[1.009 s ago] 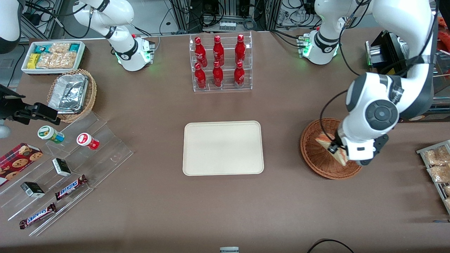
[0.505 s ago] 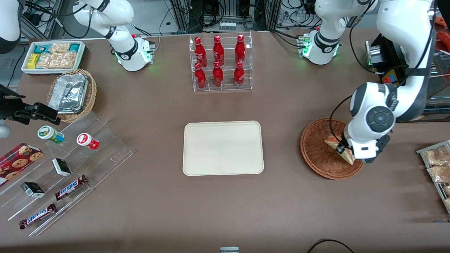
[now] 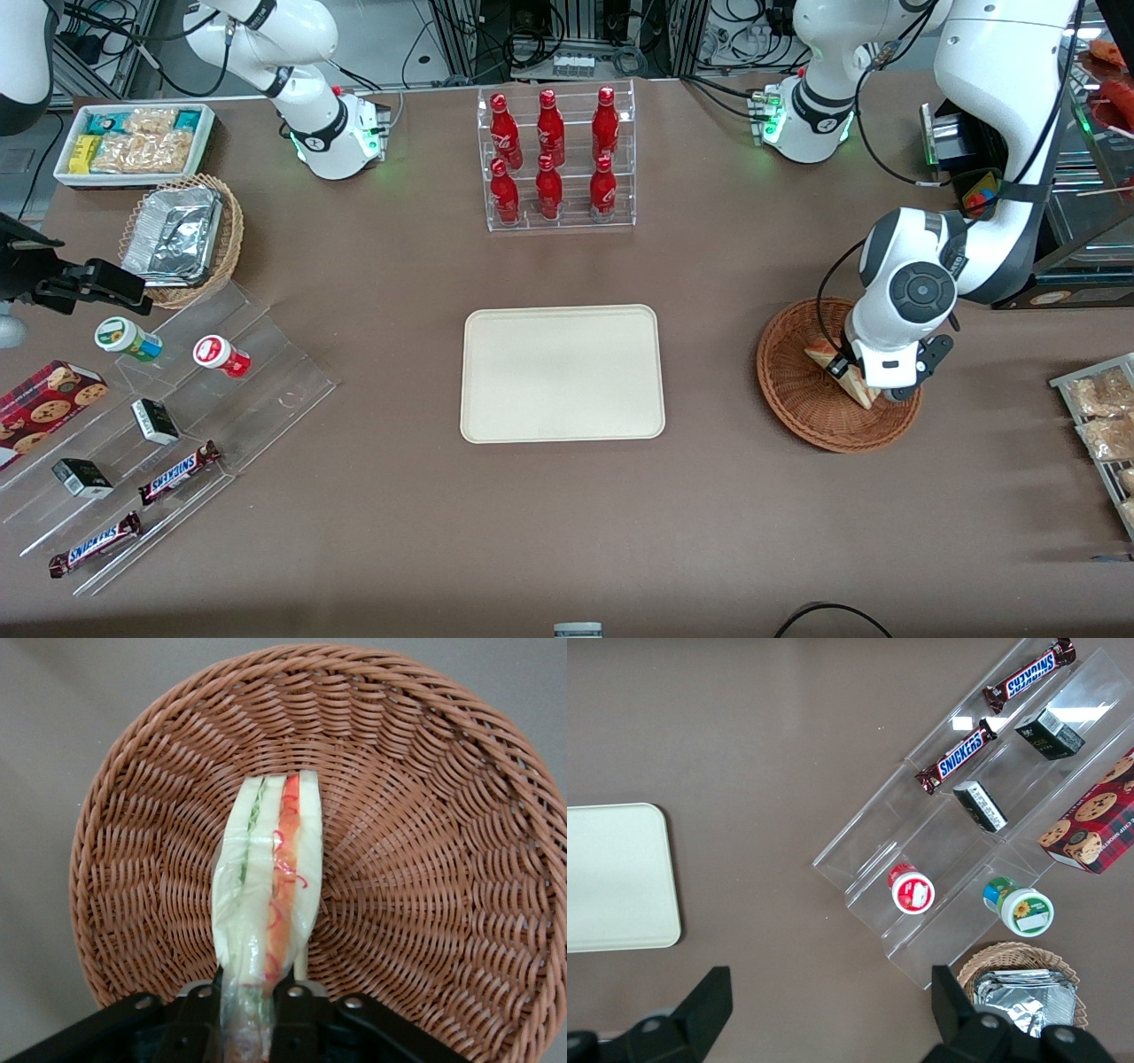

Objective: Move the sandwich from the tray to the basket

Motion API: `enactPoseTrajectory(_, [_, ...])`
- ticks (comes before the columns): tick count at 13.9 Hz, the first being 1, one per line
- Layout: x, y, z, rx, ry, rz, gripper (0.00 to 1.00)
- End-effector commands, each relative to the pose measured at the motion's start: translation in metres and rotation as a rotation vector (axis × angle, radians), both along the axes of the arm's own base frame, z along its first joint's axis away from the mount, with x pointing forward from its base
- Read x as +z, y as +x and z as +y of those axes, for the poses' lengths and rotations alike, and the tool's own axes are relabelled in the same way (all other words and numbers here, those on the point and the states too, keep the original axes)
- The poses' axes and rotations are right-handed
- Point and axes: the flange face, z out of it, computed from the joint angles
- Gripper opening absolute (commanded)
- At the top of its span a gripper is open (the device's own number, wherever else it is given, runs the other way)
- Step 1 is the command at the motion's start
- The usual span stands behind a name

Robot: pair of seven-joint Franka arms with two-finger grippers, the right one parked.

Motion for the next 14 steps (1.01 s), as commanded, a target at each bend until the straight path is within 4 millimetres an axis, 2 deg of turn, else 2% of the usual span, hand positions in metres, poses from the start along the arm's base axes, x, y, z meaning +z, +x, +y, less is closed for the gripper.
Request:
enactPoseTrajectory(1, [0.003, 0.001, -0.004, -0.023, 0.038, -0.029, 1.0])
enactPoseTrajectory(3, [0.018, 0.008, -0.005, -0.009, 0.043, -0.052, 1.0])
enactPoseTrajectory(5, [0.049, 0.02, -0.006, 0.04, 0.08, -0.031, 1.0])
enactPoseTrajectory(9, [0.146, 0.046, -0.019, 0.072, 0.127, 0.022, 1.0])
enactPoseTrajectory(11, [0.183, 0.051, -0.026, 0.085, 0.112, 0.013, 1.0])
enactPoseTrajectory(14, [0.224, 0.049, -0.025, 0.002, 0.087, 0.046, 1.0])
